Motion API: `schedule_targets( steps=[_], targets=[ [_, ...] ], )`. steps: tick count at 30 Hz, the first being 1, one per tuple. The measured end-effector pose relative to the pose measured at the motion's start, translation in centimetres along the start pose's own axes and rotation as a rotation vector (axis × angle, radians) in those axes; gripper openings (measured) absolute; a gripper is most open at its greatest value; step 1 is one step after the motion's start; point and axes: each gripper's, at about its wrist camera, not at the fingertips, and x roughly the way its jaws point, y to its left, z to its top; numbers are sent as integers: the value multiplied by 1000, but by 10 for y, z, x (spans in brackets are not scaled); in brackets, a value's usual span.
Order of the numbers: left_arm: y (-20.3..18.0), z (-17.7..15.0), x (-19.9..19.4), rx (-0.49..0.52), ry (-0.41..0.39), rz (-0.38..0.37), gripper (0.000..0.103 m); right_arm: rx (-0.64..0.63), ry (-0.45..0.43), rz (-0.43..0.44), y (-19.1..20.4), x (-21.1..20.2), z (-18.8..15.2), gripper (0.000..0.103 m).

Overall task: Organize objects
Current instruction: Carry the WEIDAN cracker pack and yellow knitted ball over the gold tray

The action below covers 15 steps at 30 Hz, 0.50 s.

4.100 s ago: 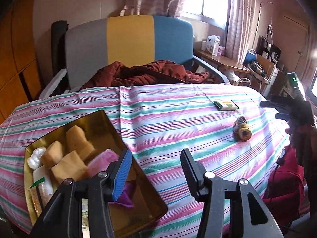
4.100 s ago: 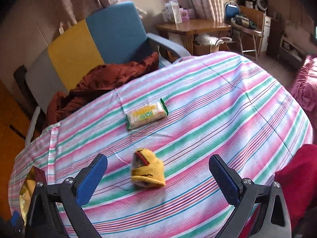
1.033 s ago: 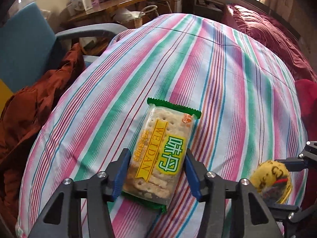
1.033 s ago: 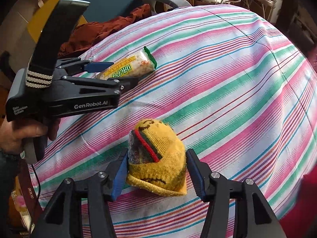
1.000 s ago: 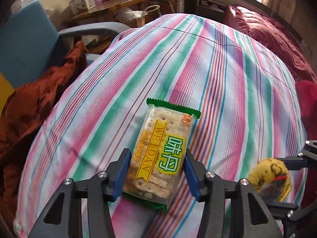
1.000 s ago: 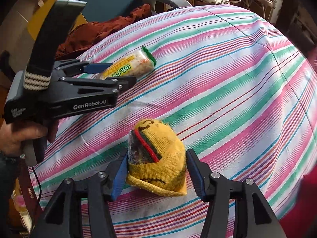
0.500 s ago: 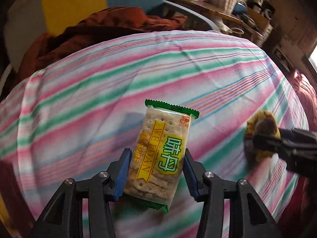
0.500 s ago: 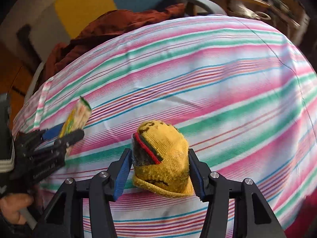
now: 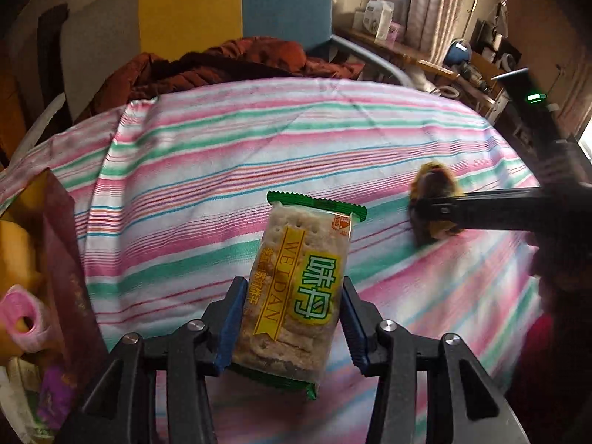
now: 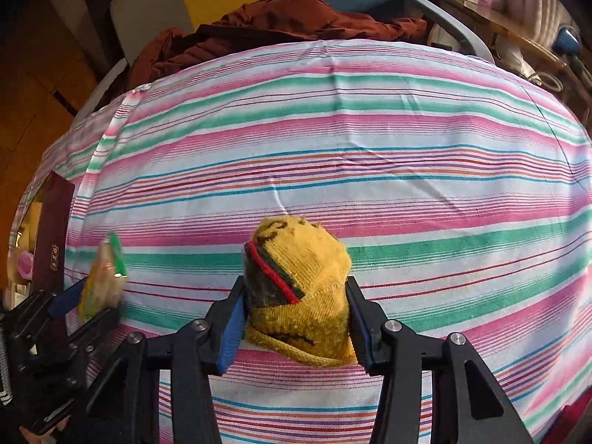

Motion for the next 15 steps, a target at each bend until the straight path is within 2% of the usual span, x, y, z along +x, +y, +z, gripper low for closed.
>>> schedule_targets(
  steps=[8,11,15],
  targets=[
    [5,-7,-68,28,-124,-12,49,-24,-24,-33,11,0,2,47],
    [11,-10,-95,36,-181,24,49,-38,-30,-31,18,-1,2,46],
    [24,-14,-123,9,-229,36,49,-64,-32,-26,31,-1,3,44]
  ],
)
